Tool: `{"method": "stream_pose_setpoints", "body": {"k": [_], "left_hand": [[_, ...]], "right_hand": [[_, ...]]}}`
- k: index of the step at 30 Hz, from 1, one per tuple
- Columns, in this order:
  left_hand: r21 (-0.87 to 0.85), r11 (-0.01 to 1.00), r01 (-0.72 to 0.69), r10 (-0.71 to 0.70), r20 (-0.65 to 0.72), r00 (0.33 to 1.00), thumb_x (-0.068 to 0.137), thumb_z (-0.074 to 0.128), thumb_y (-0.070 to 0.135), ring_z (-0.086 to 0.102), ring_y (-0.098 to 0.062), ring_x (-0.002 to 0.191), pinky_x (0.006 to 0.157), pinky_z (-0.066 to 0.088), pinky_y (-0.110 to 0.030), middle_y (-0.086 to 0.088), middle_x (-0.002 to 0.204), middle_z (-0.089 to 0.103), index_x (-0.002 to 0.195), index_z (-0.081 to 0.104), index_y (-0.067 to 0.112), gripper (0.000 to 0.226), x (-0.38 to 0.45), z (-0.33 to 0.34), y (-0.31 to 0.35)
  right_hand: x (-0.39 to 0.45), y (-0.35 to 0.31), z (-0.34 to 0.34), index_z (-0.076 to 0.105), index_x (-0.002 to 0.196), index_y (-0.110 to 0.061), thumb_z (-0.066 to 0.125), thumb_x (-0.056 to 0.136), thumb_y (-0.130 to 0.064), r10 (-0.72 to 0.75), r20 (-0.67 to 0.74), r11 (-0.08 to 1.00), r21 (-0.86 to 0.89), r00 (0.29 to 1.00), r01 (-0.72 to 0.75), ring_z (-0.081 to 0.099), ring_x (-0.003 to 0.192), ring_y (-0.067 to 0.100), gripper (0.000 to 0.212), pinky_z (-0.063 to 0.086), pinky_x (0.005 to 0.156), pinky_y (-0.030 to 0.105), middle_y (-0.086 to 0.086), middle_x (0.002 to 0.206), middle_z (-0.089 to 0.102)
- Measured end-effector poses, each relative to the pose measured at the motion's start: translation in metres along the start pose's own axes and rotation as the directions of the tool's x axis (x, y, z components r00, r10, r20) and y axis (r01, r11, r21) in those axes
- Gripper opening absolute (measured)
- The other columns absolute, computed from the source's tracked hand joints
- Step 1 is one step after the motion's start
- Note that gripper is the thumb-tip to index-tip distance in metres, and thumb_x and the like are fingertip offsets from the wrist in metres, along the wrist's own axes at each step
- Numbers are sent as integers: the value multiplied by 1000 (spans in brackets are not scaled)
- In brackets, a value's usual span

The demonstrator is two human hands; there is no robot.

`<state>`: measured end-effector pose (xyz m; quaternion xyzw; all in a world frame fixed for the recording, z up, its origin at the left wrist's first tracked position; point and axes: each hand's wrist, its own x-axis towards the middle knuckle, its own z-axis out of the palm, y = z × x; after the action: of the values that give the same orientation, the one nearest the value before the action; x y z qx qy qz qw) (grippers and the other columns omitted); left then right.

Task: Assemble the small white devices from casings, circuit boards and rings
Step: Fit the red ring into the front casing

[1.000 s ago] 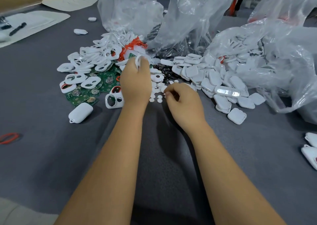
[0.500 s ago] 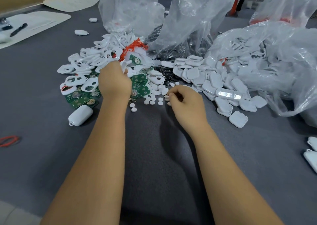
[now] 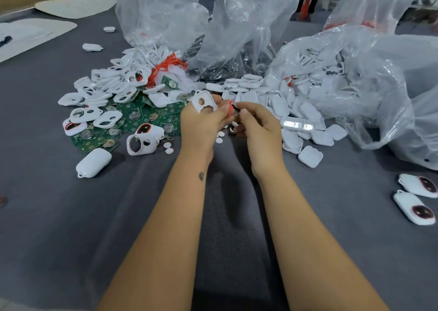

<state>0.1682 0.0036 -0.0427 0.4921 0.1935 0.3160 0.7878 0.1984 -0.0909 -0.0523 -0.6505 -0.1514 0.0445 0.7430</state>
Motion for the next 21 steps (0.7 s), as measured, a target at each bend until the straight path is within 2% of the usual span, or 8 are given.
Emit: {"method": "stream_pose_setpoints", "body": {"k": [5, 8, 11, 15, 18, 21], "left_hand": [[95, 990, -101, 98, 44, 994, 81, 65, -15, 69, -13, 64, 59, 56, -22, 0, 67, 71, 78, 63, 9, 25, -6, -1, -13], [84, 990, -109, 103, 72, 992, 81, 66, -14, 70, -16, 72, 70, 59, -28, -2, 74, 73, 79, 66, 8, 23, -6, -4, -12], [-22, 1000, -20, 22, 107, 994, 84, 62, -14, 70, -17, 77, 77, 59, -30, -3, 78, 74, 84, 62, 9, 23, -7, -4, -10], [-119, 982, 150, -132, 146, 980, 94, 54, 3, 69, -14, 70, 66, 57, -25, -5, 77, 71, 87, 61, 8, 11, -7, -1, -5], [-191, 949, 250, -208, 214, 954, 96, 39, 11, 66, -14, 63, 60, 55, -23, -7, 74, 71, 91, 61, 5, 23, -9, -2, -4], [-198, 943, 269, -224, 222, 949, 95, 38, 10, 65, -12, 62, 56, 52, -21, -5, 73, 72, 92, 62, 6, 24, -9, -2, -5]], "right_hand": [[0, -1, -3, 70, 98, 2, 61, 91, -3, 27, -13, 999, 46, 1000, -26, 61, 63, 2, 13, 48, 60, 14, 9, 82, 71], [3, -2, -6, 70, 102, 3, 61, 90, 1, 58, -17, 995, 85, 998, -56, 59, 59, 6, 15, 50, 60, 17, 6, 76, 67], [4, -4, -10, 69, 99, 2, 58, 90, 5, 103, 22, 977, 183, 994, -106, 55, 60, 12, 14, 50, 61, 21, 9, 74, 64], [6, -7, -13, 69, 89, -4, 56, 91, 5, 149, 52, 937, 312, 988, -157, 56, 58, 14, 16, 51, 61, 23, 7, 70, 66], [7, -8, -16, 68, 89, -3, 56, 91, 5, 171, 59, 905, 384, 984, -180, 56, 57, 13, 14, 51, 59, 21, 7, 69, 66], [7, -8, -16, 69, 85, -5, 60, 89, 5, 150, 40, 906, 394, 988, -154, 58, 61, 13, 14, 51, 62, 22, 5, 71, 67]]}}
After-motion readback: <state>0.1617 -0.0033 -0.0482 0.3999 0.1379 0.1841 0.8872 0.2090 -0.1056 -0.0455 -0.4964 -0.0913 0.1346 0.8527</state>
